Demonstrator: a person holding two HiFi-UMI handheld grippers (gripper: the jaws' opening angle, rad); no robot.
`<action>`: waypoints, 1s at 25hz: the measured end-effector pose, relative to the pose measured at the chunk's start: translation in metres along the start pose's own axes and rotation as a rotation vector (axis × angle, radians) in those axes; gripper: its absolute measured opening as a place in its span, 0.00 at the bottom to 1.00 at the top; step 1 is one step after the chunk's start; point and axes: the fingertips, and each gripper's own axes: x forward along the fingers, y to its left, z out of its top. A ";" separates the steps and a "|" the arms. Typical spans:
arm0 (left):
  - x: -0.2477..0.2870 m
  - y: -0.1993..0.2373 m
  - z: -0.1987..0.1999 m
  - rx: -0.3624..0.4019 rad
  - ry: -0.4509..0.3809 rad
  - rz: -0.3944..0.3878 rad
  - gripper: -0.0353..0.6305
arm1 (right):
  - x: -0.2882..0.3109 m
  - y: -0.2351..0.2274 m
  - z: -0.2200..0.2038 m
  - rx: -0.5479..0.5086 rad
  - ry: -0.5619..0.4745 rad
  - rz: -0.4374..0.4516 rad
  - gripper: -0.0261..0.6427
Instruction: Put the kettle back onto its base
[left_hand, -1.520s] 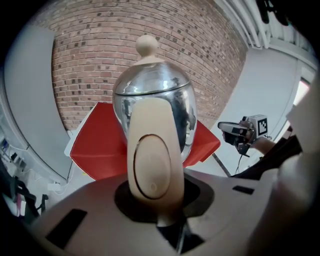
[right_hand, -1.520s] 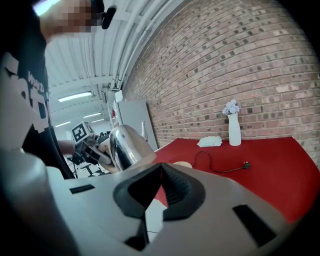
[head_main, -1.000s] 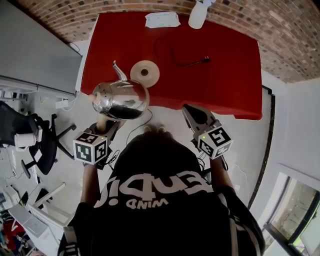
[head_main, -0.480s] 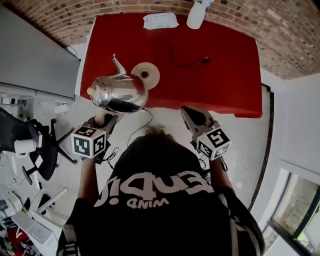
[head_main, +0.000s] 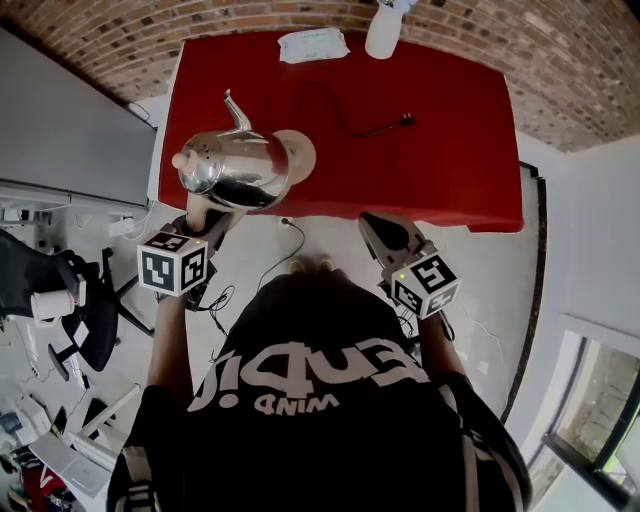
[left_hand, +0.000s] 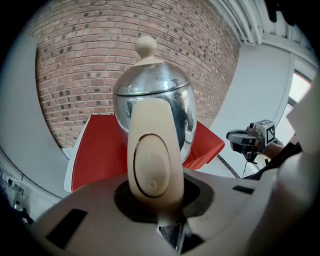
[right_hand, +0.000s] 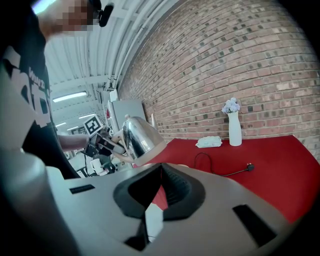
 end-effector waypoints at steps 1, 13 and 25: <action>0.001 0.002 0.004 0.006 -0.001 -0.002 0.15 | 0.001 0.000 0.000 0.001 -0.001 0.000 0.07; 0.031 0.031 0.058 0.083 0.010 0.000 0.15 | 0.003 -0.009 0.000 0.023 -0.003 -0.014 0.07; 0.085 0.043 0.061 0.091 0.085 -0.030 0.15 | 0.003 -0.025 0.002 0.041 -0.015 -0.044 0.07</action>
